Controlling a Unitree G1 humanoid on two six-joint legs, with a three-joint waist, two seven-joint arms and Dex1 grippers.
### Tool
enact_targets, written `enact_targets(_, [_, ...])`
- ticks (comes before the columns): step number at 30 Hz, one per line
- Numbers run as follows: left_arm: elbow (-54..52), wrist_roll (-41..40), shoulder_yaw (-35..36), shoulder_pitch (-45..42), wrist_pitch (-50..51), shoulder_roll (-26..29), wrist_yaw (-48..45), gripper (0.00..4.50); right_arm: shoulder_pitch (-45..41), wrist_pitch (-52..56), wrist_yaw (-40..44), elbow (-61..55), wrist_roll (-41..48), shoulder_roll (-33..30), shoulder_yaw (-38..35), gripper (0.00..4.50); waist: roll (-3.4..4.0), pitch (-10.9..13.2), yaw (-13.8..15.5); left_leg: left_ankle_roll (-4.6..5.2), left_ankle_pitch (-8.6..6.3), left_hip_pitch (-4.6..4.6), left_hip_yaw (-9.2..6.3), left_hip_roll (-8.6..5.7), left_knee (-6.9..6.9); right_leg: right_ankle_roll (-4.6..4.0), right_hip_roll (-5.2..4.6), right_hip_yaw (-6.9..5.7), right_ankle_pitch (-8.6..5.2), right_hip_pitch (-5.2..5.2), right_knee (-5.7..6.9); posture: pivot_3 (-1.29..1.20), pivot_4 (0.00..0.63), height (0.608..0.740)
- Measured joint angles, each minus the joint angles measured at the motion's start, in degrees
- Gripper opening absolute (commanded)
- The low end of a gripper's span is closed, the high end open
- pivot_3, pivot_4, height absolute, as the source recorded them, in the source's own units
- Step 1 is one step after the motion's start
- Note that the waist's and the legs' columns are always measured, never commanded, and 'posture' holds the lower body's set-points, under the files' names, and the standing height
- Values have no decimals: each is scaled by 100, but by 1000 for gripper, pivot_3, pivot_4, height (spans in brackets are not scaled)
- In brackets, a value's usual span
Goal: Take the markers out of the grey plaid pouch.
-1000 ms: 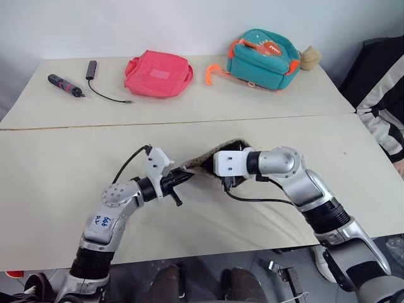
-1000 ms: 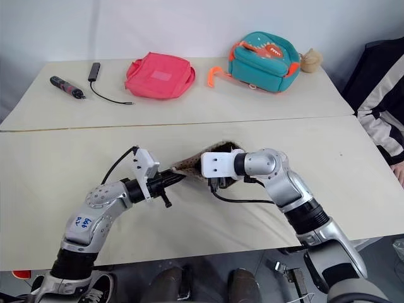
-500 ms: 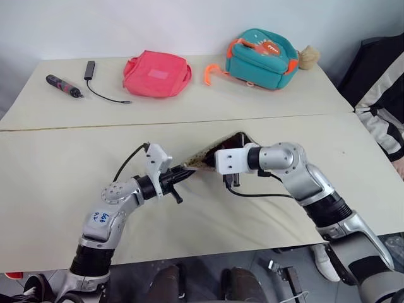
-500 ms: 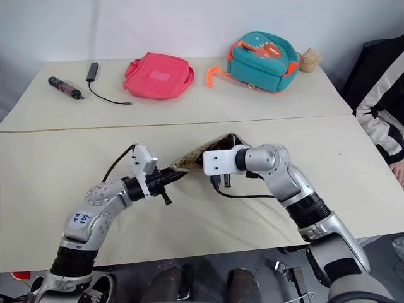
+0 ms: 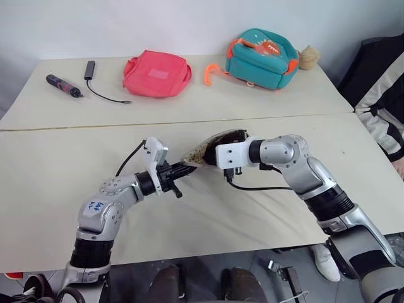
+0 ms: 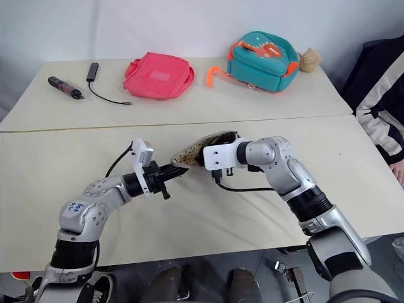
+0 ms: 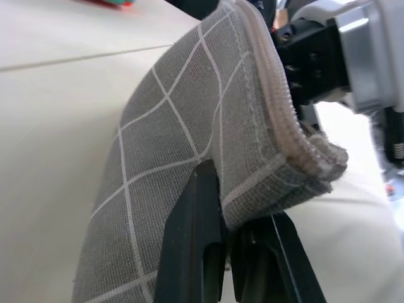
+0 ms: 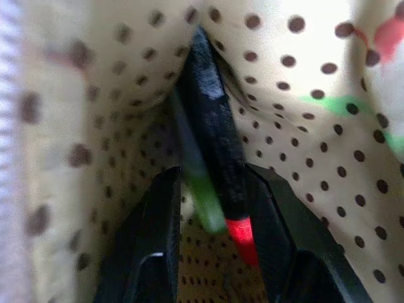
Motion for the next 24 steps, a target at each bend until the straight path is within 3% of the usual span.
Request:
enact_targets(12, [-244,-261,-47,103,236,-10,-18,0,85,-100,-176,171,-328,106,156,1589,0,0,-1,-1,0,1,2,0,0,0,4,20,0,0,-1,0,150,740])
enact_targets(17, [-244,-260,-23,149,186,-4,-14,0,116,-146,-237,220,-328,147,165,571,0,0,-2,-1,0,1,2,0,0,0,4,24,0,-1,-1,0,150,740])
enact_targets(24, [-209,-108,-17,147,-362,-4,11,0,185,71,-90,128,294,228,-159,570,0,0,6,-1,0,1,2,0,0,0,4,24,0,1,-3,0,150,740])
